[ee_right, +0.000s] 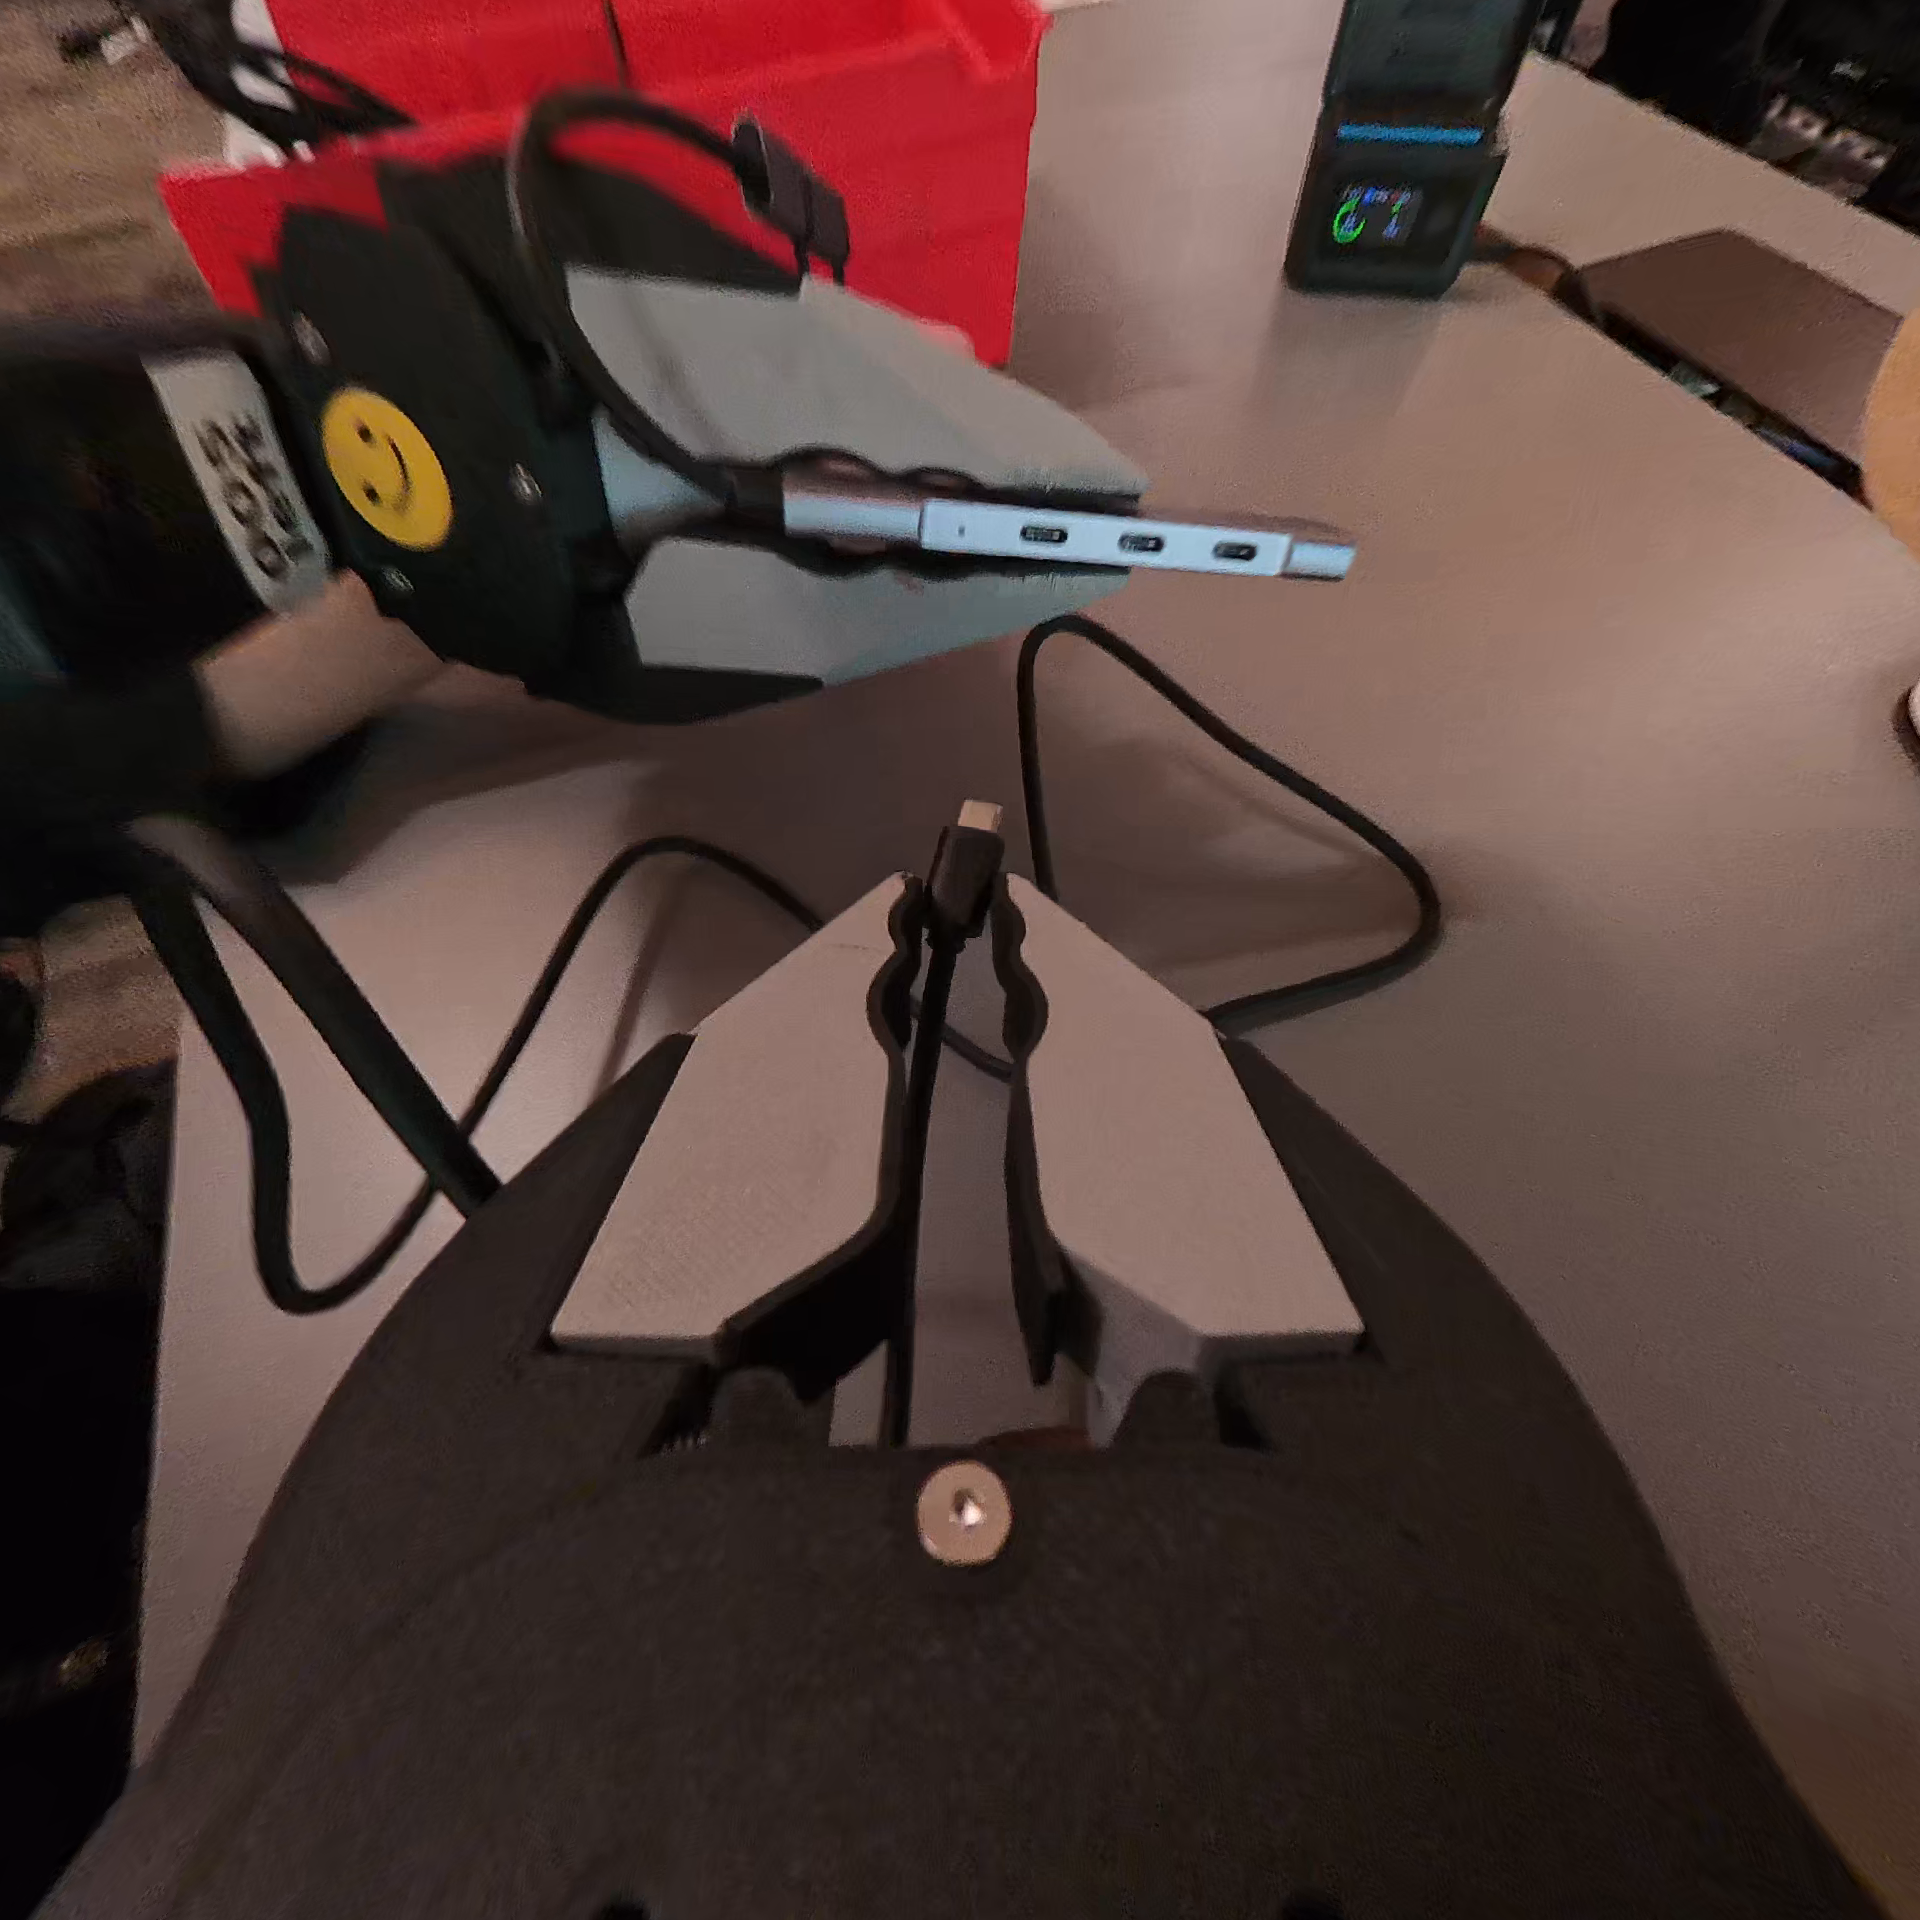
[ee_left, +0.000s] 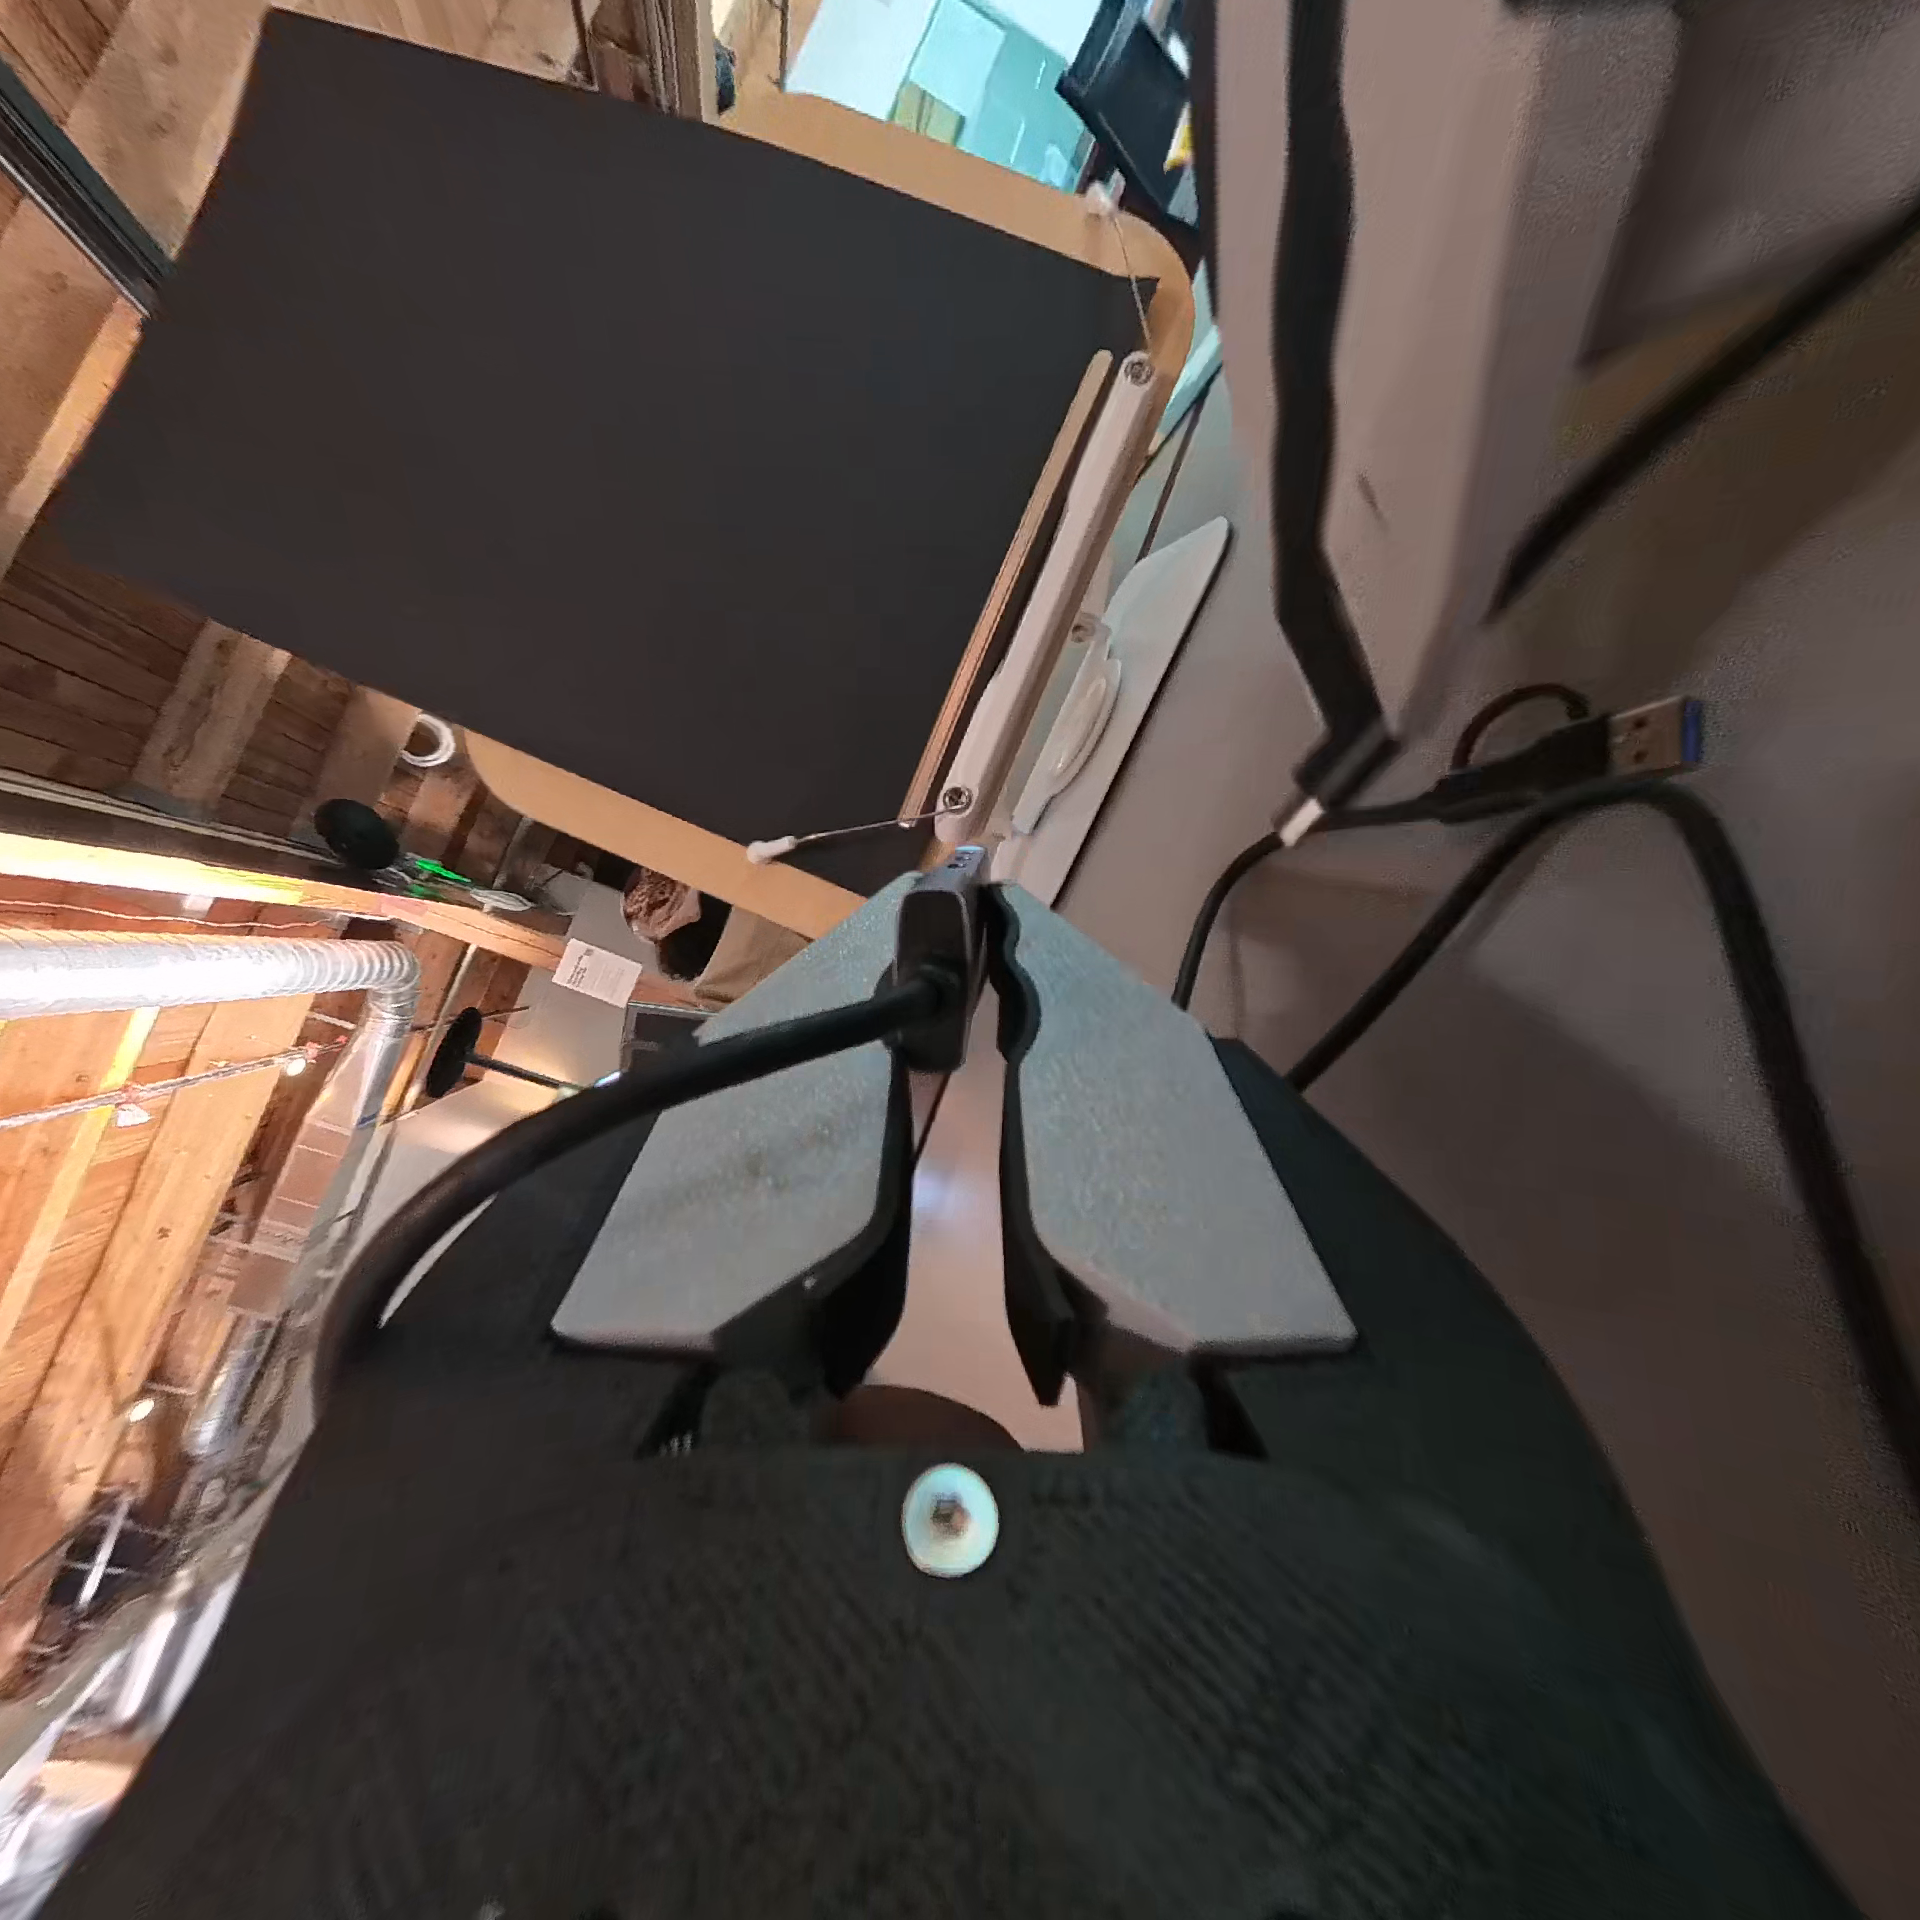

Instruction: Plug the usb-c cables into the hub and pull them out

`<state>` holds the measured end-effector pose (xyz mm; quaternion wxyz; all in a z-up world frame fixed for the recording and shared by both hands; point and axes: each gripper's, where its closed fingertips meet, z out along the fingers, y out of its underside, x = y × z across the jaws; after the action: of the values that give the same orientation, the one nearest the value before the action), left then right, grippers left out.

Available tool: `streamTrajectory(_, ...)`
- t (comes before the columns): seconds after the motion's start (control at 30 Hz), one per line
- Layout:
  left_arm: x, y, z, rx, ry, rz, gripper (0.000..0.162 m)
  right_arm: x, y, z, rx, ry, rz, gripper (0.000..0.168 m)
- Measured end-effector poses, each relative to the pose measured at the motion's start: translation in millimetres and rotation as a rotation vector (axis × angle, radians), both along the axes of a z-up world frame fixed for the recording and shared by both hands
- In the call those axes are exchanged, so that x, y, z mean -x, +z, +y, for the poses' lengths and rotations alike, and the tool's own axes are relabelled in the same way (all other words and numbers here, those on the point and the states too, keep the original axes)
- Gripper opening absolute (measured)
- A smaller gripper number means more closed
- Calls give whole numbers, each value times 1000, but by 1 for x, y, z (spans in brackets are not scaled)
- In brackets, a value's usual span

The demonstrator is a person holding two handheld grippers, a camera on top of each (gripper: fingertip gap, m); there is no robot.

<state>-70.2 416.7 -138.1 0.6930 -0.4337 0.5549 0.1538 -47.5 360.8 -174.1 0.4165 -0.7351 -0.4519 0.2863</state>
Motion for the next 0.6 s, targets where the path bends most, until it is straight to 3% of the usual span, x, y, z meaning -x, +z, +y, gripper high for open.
streamTrajectory(0.03, 0, 0, 1, -18, 12, 10, 7, -2, 6, 0, 5, 4, 30, 10)
streamTrajectory(0.17, -8, 0, 2, -125, 49, 69, 7, -3, 23, -3, -13, 17, 91, 9)
streamTrajectory(0.2, -11, -2, 0, -136, 42, 84, 7, -3, 25, -5, -31, 23, 88, 0)
streamTrajectory(0.33, -22, -9, -7, -111, -15, 86, 7, -4, 33, -8, -71, 27, 96, 0)
streamTrajectory(0.47, -18, -25, 0, -49, 0, 132, 7, -9, 6, -7, 4, 49, -11, 0)
streamTrajectory(0.6, -9, -18, 4, -36, 23, 91, 7, -5, -11, -13, -26, 122, -100, 0)
